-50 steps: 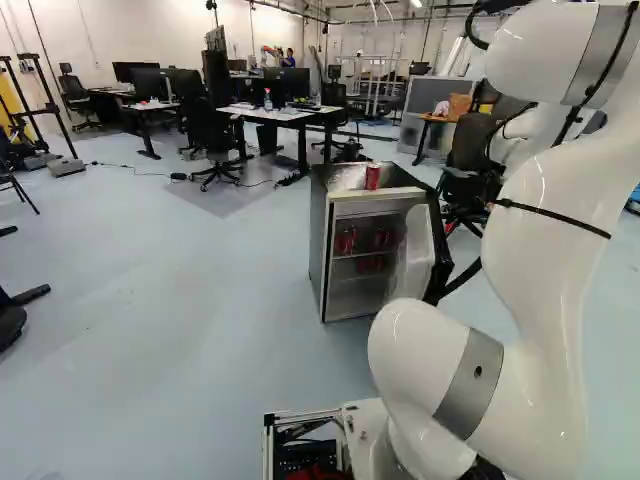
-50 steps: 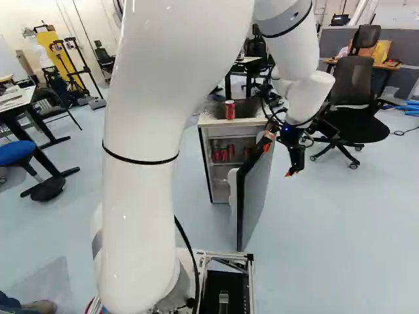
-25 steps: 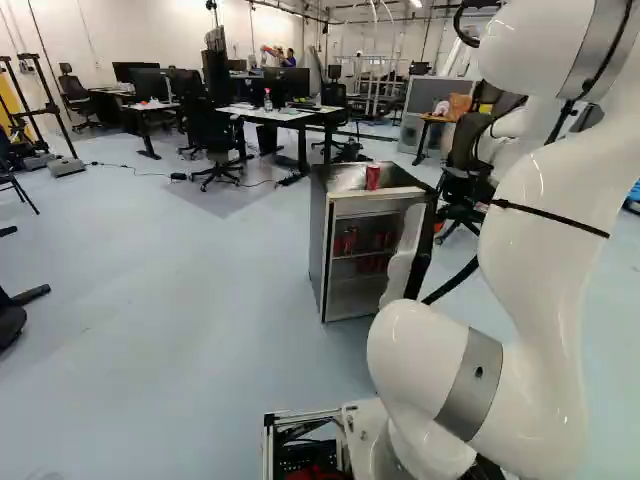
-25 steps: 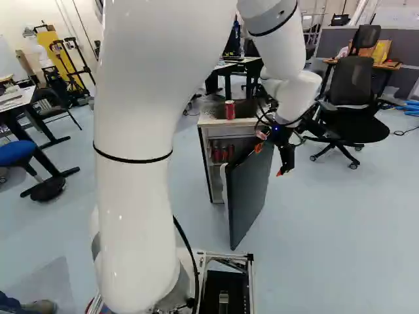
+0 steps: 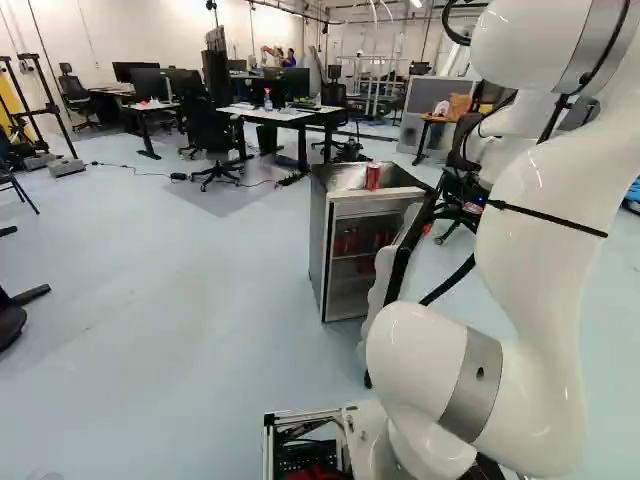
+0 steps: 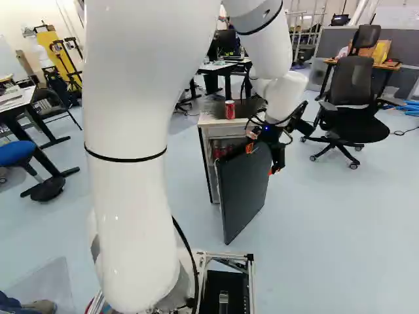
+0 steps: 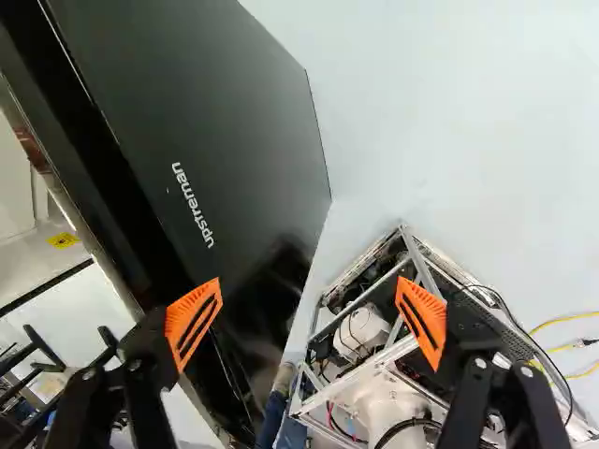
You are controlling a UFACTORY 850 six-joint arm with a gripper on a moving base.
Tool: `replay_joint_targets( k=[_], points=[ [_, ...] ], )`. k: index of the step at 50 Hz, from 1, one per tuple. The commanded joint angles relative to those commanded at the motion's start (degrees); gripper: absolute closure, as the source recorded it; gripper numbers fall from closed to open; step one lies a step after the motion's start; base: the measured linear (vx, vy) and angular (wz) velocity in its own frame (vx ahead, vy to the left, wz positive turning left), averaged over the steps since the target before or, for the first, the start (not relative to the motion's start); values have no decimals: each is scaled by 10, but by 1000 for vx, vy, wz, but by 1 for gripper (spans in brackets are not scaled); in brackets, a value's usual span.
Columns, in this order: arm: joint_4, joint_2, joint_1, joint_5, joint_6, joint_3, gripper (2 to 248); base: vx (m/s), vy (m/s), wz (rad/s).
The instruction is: Grab a drink from the fridge
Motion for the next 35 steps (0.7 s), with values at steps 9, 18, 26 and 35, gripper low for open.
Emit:
replay_joint_targets(
  k=[9, 18, 26, 35],
  points=[
    [0, 7, 12, 0, 0, 10, 3, 0, 0, 0],
    [0, 4, 24, 0, 0, 17, 3, 0, 0, 0],
    [0, -8, 35, 0, 0, 20, 3, 0, 0, 0],
    [0, -3, 47, 2, 0, 28, 3, 0, 0, 0]
  ],
)
